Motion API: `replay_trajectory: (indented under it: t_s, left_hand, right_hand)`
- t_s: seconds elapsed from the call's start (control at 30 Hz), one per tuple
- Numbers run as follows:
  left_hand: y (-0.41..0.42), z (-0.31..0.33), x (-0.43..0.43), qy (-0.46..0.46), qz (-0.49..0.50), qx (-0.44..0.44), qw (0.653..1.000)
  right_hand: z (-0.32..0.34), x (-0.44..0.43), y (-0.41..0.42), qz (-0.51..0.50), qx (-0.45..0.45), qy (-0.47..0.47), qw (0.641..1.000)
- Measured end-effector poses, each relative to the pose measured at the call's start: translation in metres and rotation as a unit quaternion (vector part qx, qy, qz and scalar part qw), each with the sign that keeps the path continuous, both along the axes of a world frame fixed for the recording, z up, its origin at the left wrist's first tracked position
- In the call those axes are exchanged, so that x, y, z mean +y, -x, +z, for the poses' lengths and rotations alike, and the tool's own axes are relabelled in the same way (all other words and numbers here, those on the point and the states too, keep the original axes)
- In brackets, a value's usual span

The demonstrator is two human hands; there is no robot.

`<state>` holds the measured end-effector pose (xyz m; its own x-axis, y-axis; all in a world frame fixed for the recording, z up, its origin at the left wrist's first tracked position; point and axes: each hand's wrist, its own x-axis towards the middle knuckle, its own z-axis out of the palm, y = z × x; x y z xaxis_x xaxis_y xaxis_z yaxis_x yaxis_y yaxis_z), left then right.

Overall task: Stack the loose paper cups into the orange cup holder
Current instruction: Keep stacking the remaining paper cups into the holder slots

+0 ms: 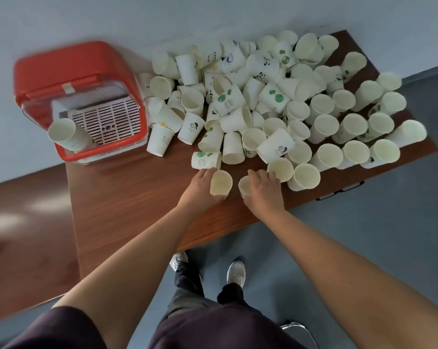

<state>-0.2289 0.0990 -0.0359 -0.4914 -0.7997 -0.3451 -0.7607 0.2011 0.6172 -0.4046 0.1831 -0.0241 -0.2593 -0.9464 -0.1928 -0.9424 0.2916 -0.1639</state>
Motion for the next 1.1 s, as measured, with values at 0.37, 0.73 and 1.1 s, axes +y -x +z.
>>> replay_trajectory:
  t_s: [0.37, 0.73, 1.1]
  left_hand:
    - [-0.115, 0.054, -0.055, 0.045, 0.131, 0.033, 0.990]
    - [-0.280, 0.099, -0.133, 0.130, 0.358, 0.100, 0.919]
    - [-0.308, 0.082, -0.197, 0.113, 0.357, 0.122, 0.919]
  right_hand:
    - [0.074, -0.087, -0.062, 0.049, -0.120, 0.077, 0.989]
    - [0.110, -0.188, -0.202, 0.141, -0.239, 0.118, 0.954]
    - [0.111, -0.258, -0.260, 0.131, -0.248, 0.212, 0.936]
